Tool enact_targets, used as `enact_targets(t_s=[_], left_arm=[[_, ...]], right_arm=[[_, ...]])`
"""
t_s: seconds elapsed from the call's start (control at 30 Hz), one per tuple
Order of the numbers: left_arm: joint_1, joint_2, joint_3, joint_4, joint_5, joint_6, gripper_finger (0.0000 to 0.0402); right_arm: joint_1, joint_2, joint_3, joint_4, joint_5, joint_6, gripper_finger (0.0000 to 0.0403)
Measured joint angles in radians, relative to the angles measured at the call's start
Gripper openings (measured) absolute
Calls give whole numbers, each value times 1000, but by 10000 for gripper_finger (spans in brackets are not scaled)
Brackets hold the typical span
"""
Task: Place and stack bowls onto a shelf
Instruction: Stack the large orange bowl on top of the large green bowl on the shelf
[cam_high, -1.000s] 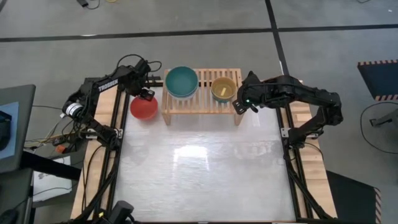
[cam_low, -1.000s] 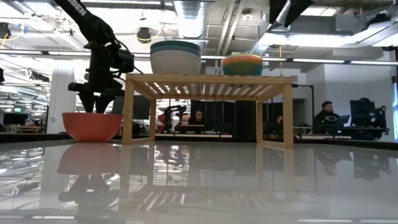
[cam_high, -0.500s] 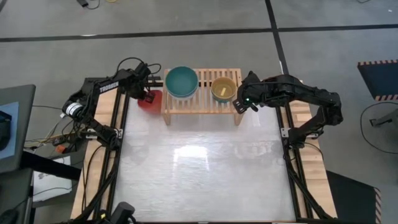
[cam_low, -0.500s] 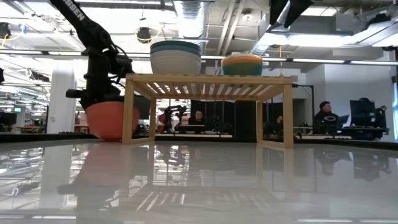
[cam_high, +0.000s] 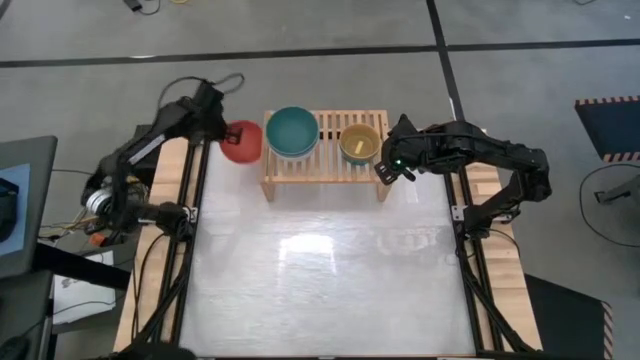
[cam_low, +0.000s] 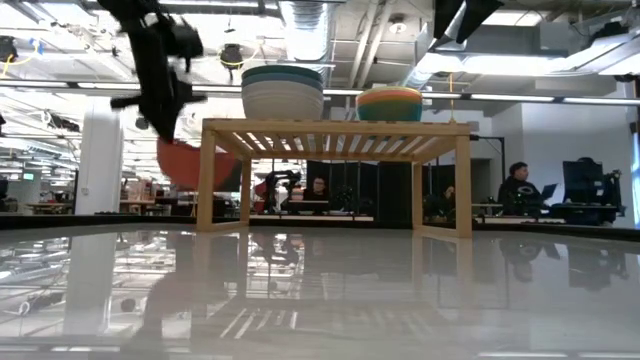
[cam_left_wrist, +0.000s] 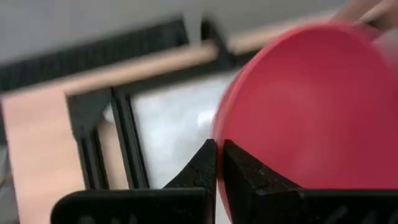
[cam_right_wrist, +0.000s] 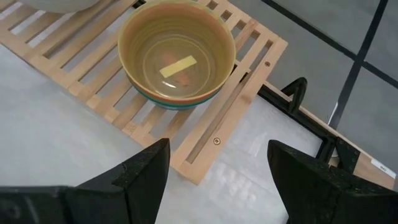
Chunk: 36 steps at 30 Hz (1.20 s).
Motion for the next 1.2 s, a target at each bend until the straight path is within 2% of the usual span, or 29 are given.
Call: enact_targets(t_s=[0.27,0.47,0.63,0.9,1.07,1.2], left_arm=[[-52,-210,199,49,73,13,0],[-112,-244,371,121,60,-29,0],[-195,-179,447,137,86,-89,0],[-363,9,492,131,49,-116,0],[-393,107,554,26,45,-115,0],[-397,171,616,-74,80,-98,0]], right_arm=[[-24,0,0,16,2,-26,295],[-37,0,0,56,0,-54,295],[-37,0,0,58,-1,-54,295],[-32,0,0,56,-5,-53,295],[-16,0,0,35,-5,-36,295],[-14,0,0,28,-6,-28,295]])
